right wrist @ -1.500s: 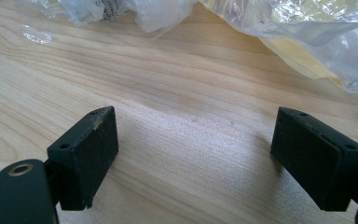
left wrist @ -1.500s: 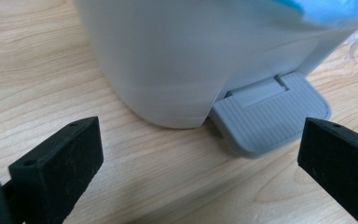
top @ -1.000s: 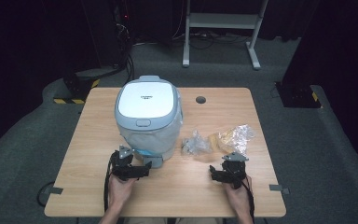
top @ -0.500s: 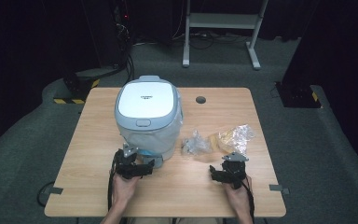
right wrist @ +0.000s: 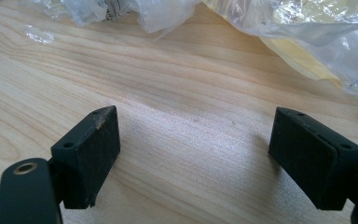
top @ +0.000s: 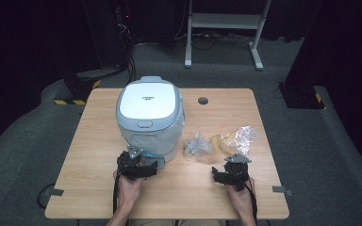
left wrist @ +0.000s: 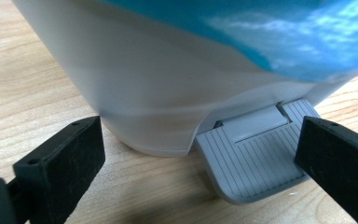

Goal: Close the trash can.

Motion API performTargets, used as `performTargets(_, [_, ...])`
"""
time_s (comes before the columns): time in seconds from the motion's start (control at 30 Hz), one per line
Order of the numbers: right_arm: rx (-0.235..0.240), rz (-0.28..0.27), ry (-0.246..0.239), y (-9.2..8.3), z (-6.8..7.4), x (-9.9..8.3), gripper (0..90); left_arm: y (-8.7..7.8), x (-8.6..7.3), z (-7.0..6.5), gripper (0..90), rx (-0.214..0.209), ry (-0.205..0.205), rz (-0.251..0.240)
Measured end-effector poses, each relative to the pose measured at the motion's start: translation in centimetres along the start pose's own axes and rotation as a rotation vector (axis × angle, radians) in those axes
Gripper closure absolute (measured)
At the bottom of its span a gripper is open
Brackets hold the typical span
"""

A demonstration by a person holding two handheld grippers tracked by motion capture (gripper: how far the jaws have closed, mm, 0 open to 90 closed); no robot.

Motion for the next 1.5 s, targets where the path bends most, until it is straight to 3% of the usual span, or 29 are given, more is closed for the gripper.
performTargets(0.17, [0.000, -0.001, -0.001, 0.0, 0.0, 0.0, 16.3, 0.2, -0.3, 0.2, 0.8, -0.016, 0.003, -0.014])
performTargets(0.23, [0.000, -0.001, -0.001, 0.0, 0.0, 0.0, 16.3, 0.3, -0.5, 0.2, 0.8, -0.031, -0.015, -0.020])
performTargets(0.6, [0.000, -0.001, -0.001, 0.0, 0.0, 0.0, 16.3, 0.4, -0.7, 0.5, 1.0, -0.027, 0.007, -0.037])
performTargets(0.93, [0.000, -0.001, -0.001, 0.0, 0.0, 0.0, 16.3, 0.5, -1.3, 0.6, 2.3, -0.049, -0.015, -0.075])
performTargets(1.5, [0.002, -0.001, 0.003, 0.0, 0.0, 0.0, 16.4, 0.6, -1.5, 0.4, 2.3, -0.032, 0.007, -0.071])
Point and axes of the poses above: each handheld gripper's, and its own axes: y roughly forward along the jaws, x roughly out of its top, z roughly to its left, the point moved 1 cm from there along y, roughly forward along the jaws, and after that the axes turned 4 degrees about -y, right-handed, at the moved point
